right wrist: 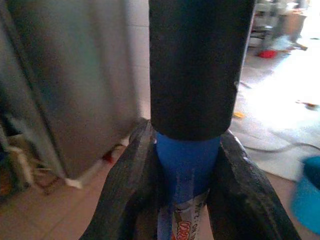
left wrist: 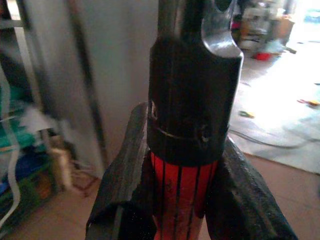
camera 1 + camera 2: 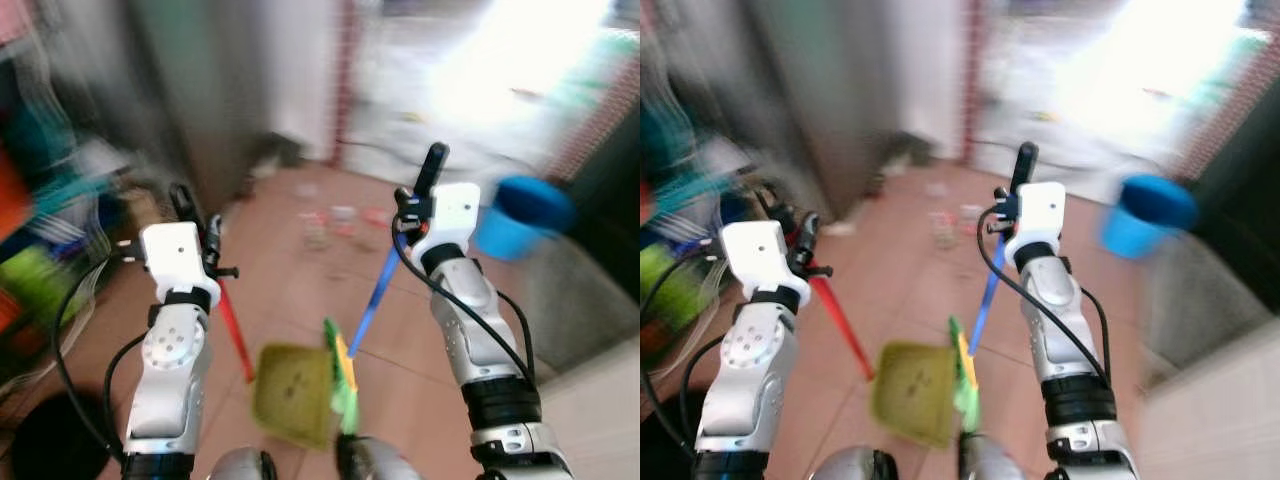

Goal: Sweep floor

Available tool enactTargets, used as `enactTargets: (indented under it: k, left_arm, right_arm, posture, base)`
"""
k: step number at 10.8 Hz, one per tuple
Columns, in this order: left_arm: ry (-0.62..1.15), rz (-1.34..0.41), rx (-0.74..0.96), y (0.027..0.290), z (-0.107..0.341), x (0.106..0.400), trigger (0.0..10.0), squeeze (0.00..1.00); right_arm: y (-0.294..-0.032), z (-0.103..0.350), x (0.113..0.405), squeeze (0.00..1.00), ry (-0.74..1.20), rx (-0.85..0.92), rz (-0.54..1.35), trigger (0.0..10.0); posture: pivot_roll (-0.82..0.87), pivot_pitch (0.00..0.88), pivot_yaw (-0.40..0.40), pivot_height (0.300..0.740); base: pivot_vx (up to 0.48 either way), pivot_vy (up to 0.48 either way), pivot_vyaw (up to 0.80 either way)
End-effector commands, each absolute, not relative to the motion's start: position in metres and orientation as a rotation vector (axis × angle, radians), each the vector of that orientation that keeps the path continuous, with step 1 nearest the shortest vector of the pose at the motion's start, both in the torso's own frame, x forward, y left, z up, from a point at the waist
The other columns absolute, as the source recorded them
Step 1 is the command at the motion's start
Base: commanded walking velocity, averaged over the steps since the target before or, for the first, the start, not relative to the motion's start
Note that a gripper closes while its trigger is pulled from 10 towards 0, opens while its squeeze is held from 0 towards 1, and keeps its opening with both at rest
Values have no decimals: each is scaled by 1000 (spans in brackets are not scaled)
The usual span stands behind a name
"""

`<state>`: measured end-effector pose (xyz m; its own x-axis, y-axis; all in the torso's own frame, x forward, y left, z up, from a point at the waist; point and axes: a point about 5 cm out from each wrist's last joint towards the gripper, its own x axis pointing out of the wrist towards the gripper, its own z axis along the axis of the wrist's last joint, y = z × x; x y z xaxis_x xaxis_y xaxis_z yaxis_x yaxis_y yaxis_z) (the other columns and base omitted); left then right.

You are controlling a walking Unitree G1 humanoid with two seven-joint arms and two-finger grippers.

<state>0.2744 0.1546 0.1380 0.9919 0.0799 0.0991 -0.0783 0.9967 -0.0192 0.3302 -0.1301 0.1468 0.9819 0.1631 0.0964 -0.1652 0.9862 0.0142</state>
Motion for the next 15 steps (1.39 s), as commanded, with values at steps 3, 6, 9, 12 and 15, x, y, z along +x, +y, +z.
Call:
enactTargets:
  k: [3, 6, 9, 12, 15]
  left_arm:
    - [-169, 60, -36, 157, 151, 276, 10000, 0]
    - [-161, 56, -36, 156, 151, 275, 10000, 0]
    - [-161, 50, -39, 155, 151, 275, 10000, 0]
    - [-158, 44, -41, 154, 150, 274, 10000, 0]
    - [-154, 36, -55, 153, 149, 275, 10000, 0]
  right_arm:
    - [-130, 153, 330, 0, -126, 14, 166, 10000]
    - [-130, 153, 329, 0, -125, 21, 166, 10000]
    - [-130, 153, 328, 0, -126, 18, 166, 10000]
    - [-130, 152, 328, 0, -125, 18, 167, 10000]
    - [-129, 151, 329, 0, -114, 19, 165, 10000]
  posture:
    - [-15, 107, 23, 740]
    - [-16, 113, 26, 740]
    - [-17, 116, 25, 740]
    - [-17, 118, 24, 740]
    - [-18, 121, 23, 740]
  base:
    - [0, 0, -533]
    - [179, 0, 0]
    - [324, 0, 0]
    - [327, 0, 0]
    - [333, 230, -533]
